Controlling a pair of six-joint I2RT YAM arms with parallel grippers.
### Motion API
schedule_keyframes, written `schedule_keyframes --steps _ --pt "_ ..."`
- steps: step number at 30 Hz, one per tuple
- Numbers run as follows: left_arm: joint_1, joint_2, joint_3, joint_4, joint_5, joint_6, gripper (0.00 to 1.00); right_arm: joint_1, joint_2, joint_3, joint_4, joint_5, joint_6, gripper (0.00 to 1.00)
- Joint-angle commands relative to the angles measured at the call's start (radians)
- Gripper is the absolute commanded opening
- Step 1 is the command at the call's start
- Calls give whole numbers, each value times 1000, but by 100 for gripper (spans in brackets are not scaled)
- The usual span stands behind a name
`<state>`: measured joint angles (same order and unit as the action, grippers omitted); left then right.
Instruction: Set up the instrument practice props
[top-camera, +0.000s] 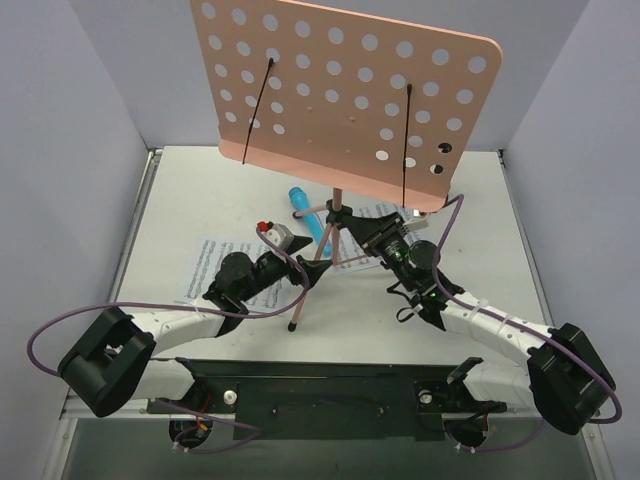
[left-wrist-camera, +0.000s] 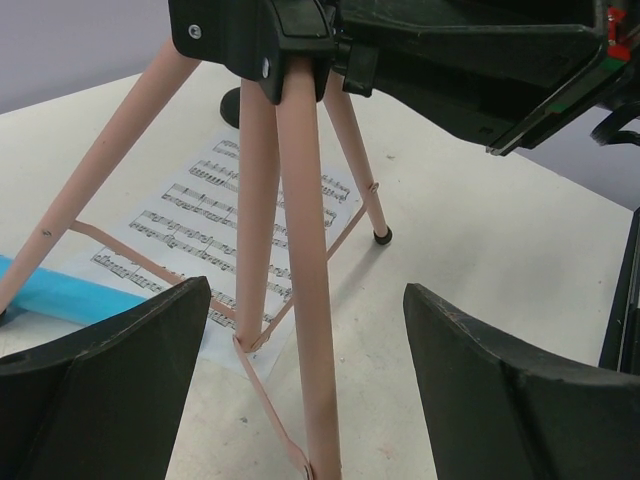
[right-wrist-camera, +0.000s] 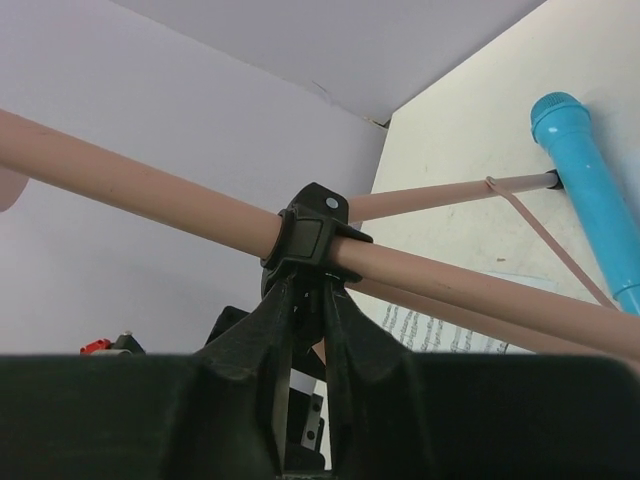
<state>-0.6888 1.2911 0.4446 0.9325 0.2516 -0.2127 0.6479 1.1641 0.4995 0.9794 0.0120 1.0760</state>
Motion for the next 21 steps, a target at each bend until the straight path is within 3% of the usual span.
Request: schedule_keyframes --steps 1,3,8,21 --pt "-8 8 -4 74 18 18 89 4 42 31 67 31 93 4" --pt "-8 11 -7 80 20 19 89 7 57 25 87 40 137 0" --pt "-6 20 -3 78 18 33 85 18 95 -9 151 88 288 0" --pt "-12 47 17 62 29 53 83 75 235 -59 195 141 880 0"
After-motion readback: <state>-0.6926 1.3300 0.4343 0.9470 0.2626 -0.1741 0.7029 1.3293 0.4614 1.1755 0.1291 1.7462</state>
